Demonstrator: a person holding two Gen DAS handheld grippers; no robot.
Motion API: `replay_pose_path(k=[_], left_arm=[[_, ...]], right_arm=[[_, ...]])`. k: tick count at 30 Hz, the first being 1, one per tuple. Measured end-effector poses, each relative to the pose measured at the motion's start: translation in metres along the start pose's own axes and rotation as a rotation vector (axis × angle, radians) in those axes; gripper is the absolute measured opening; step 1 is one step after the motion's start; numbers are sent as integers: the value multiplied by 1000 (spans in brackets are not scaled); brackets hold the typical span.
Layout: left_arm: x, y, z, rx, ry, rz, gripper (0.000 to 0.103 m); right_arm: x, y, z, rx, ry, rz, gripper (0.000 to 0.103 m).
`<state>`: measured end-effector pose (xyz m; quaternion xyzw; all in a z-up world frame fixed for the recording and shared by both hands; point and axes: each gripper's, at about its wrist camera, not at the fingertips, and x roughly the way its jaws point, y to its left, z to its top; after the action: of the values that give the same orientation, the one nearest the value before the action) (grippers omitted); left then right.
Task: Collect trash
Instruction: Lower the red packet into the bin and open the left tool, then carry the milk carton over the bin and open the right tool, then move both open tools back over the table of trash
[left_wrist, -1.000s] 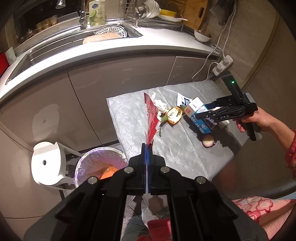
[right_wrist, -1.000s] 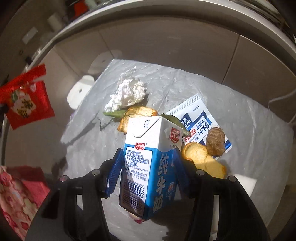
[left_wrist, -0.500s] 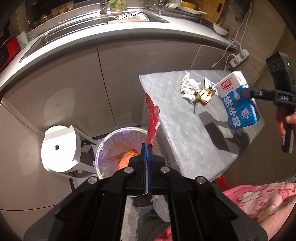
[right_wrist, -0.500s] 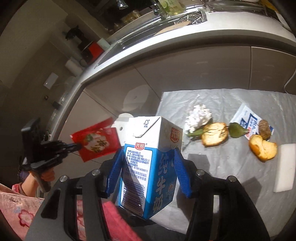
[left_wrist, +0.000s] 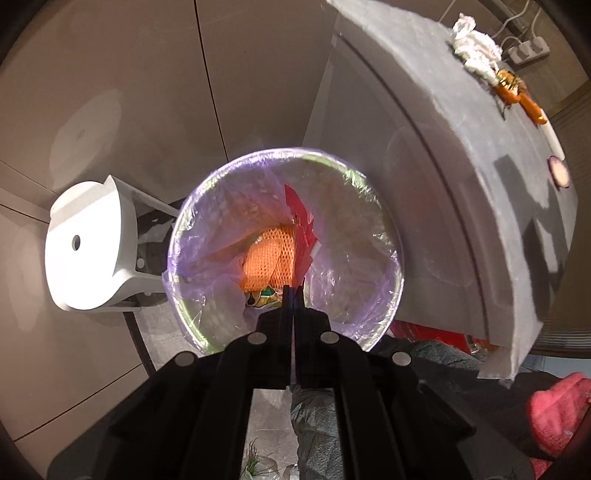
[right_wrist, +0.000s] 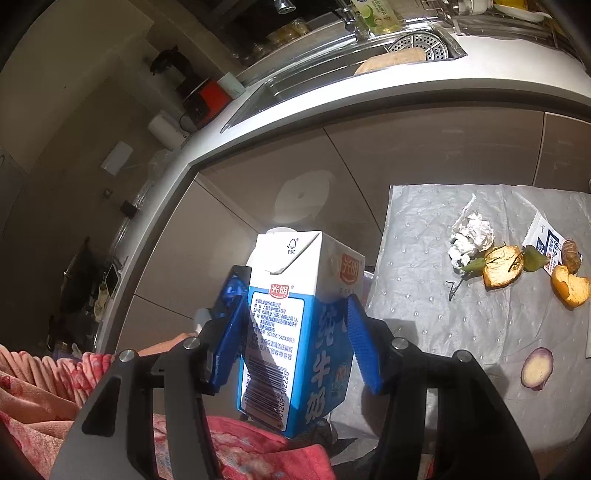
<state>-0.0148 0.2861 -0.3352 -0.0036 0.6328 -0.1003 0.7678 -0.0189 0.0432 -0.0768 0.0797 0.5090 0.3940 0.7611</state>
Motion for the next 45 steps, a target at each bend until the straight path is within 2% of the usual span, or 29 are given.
replay_pose_path(k=[5,7,8,9,16,20,24,31,34,37,39,41,45], left_arm=[[16,-5,4,28,42,-40,6],[9,-9,5,36,26,-50,18],[3,-10,6,40,10,-46,38],[-5,-12,6,44,-14,-38,51],[-81,-19,2,49,-153,-31,54],[-138,-21,-15,52,-239,24,73],[-185,-18,-34,50,-300,77,82],[-228,-6,-46,11,-340,128,85],[-233,-4,-48,7,-345,144,85],[-234,-2,-50,10,-342,157,85],[-236,-1,-51,15,-343,159,85],[-237,0,-50,19,-349,155,85],[-238,-7,-43,40,-359,142,85]], right_arm=[[1,8,-3,4,13,-27,55],[4,8,-4,5,17,-28,55],[7,9,-4,5,19,-28,55],[10,9,-4,3,22,-26,55],[48,7,-1,-7,66,-5,55],[85,3,0,-17,117,6,55],[132,7,-5,-50,194,11,55],[220,19,-20,-135,343,-23,55],[245,24,-27,-156,394,-44,56],[257,23,-30,-140,444,-66,62],[252,25,-29,-131,430,-67,72],[238,25,-24,-123,399,-59,77],[194,21,-6,-76,292,-45,78]])
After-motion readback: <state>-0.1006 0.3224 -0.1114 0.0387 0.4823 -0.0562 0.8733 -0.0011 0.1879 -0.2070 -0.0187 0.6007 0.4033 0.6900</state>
